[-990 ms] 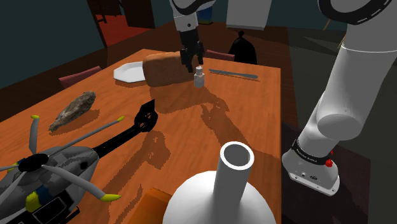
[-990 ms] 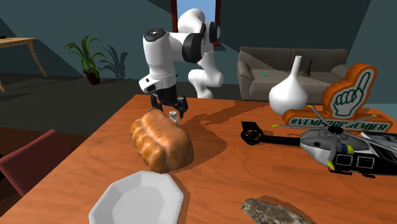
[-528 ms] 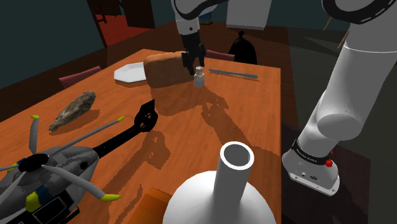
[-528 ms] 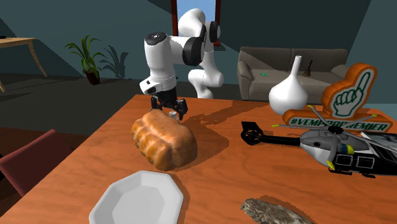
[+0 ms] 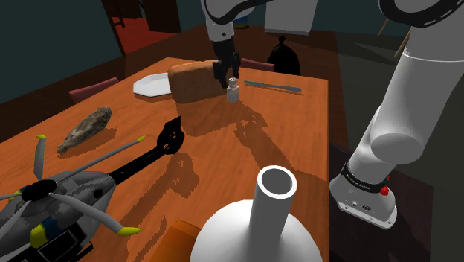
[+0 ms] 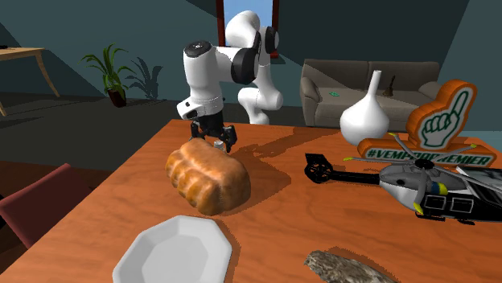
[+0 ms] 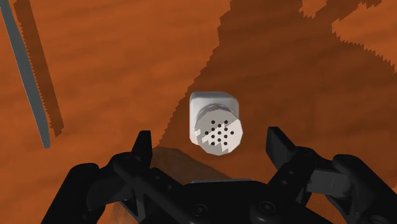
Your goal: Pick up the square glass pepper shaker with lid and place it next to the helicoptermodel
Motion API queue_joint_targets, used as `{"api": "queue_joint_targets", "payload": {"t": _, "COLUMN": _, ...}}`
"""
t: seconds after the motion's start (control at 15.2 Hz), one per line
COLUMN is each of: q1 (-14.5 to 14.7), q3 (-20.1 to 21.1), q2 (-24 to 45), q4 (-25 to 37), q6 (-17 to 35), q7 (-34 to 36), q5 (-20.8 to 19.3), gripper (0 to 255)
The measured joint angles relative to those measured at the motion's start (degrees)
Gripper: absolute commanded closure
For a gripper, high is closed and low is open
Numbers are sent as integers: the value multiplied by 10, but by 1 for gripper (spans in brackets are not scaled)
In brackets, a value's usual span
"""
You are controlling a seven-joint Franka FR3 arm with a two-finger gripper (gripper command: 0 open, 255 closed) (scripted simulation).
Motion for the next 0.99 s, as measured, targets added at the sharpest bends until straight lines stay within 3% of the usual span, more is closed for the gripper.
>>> {"api": "queue_joint_targets", "payload": {"t": 0.99, "q1": 1, "q3": 2, "q2": 15, "q4": 35, "q6": -36, "q7": -4, "q5": 4, "gripper": 255}}
